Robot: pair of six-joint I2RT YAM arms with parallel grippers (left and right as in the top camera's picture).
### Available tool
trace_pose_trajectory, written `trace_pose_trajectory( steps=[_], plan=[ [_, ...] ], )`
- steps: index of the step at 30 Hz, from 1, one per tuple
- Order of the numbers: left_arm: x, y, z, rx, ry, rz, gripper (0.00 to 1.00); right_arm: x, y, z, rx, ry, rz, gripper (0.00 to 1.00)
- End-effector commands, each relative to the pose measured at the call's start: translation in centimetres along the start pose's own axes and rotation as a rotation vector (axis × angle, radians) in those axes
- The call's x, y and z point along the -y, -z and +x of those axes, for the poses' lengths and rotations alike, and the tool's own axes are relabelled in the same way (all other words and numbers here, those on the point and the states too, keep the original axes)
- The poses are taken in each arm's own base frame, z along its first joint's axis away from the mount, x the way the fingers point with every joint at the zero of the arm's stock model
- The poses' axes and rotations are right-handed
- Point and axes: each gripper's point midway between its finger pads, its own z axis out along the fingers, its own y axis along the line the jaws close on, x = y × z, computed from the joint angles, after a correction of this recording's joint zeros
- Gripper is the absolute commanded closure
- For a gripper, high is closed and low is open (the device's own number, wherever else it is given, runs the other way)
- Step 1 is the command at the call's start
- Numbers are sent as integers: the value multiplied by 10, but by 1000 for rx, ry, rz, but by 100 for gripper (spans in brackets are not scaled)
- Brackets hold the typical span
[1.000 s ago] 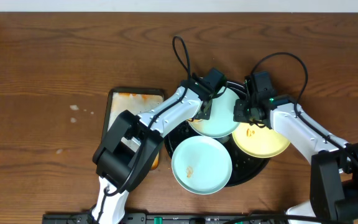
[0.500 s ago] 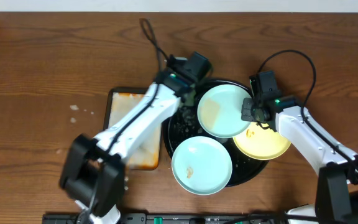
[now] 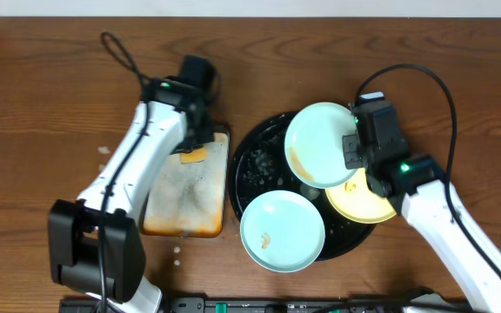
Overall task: Clean dirty plates on tray and stack at the side
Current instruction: 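Lift the green plate with the right gripper and carry it right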
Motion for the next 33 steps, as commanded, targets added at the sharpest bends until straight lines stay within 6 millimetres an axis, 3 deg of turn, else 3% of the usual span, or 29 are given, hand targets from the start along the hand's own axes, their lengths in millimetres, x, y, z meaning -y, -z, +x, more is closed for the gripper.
trace_pose_trajectory(
  steps=[1, 6, 13, 17, 23, 33],
  plan=[
    [-7, -8, 10, -94, -30, 107, 92, 2, 22, -12, 79, 144, 91, 99],
    [-16, -13, 14, -143, -55, 185, 92, 1, 46, -27, 164, 338, 294, 99],
    [-22, -13, 14, -151, -67, 188, 91, -35, 80, -53, 314, 554, 389, 99],
    [-23, -13, 16, -160, -66, 185, 91, -52, 87, -53, 336, 656, 371, 99],
    [-23, -13, 16, -160, -67, 184, 91, -56, 94, -53, 322, 812, 427, 99],
    [-23, -13, 16, -161, -66, 184, 90, -60, 99, -61, 361, 802, 429, 99]
  ],
)
